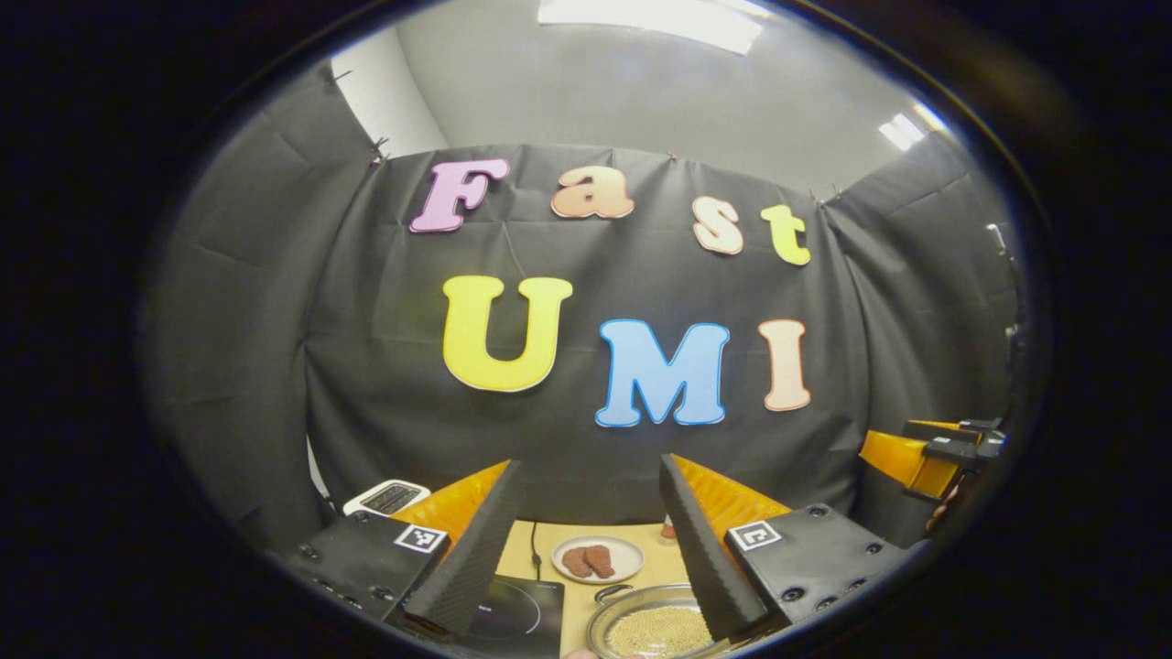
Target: First push the handle of the pot to place it horizontally, then grasp the pot with both hands and set it on the induction cooktop.
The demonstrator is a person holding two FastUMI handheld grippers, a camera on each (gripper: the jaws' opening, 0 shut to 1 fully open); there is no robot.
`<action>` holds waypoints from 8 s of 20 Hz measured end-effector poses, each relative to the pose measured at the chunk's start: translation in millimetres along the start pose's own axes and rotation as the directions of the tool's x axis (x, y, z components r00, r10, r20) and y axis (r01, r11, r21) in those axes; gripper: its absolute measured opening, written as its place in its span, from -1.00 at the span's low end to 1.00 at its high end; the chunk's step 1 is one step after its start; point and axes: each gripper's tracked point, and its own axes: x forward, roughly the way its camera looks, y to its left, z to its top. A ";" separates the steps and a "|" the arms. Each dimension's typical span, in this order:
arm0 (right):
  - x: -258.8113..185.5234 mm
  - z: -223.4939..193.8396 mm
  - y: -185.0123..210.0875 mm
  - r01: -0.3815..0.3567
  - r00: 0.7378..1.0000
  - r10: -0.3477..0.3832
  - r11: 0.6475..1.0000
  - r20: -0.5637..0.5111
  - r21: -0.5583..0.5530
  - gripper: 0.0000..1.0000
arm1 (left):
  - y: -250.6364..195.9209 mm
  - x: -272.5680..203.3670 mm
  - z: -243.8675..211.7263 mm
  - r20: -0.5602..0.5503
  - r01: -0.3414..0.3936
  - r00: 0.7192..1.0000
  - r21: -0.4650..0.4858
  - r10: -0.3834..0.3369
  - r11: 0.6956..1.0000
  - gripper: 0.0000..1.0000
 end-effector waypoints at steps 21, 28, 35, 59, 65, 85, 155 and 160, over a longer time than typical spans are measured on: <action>-5.5 -122.9 16.1 -0.146 0.933 0.146 0.989 -0.328 0.024 0.92 | 5.1 2.9 -16.5 -0.039 -0.017 0.999 0.012 0.018 1.000 0.90; -22.3 -186.7 25.7 -0.191 0.854 0.189 0.980 -0.485 0.045 0.75 | 13.3 2.6 -27.3 -0.062 -0.044 0.997 0.012 0.045 0.999 0.92; -32.8 -237.6 33.7 -0.192 0.760 0.189 0.979 -0.622 0.064 -0.21 | 19.6 3.1 -43.0 -0.100 -0.066 0.993 0.023 0.068 0.998 0.92; -127.0 -380.2 56.4 -0.342 0.272 0.249 0.928 -0.930 0.148 -0.91 | 31.3 -21.1 -60.1 -0.156 -0.134 0.978 0.059 0.141 0.989 0.94; -127.6 -386.7 56.5 -0.309 0.275 0.268 0.934 -0.923 0.179 -0.92 | 28.5 -25.9 -61.8 -0.169 -0.133 0.975 0.087 0.146 0.987 0.92; -94.7 -385.9 -9.0 -0.207 0.336 0.153 0.975 -0.929 0.085 -0.92 | -15.7 -2.6 -57.6 -0.175 -0.045 0.983 0.087 0.059 0.995 0.92; 30.1 -371.5 -95.3 0.009 0.587 0.024 0.999 -0.809 0.035 0.56 | -40.5 65.3 -412.2 -0.758 0.089 0.649 -0.021 -0.074 0.996 0.95; 46.5 -391.3 -95.5 0.027 0.567 0.001 0.999 -0.824 0.020 0.56 | -32.8 77.8 -447.9 -0.798 0.119 0.598 -0.003 -0.074 0.993 0.92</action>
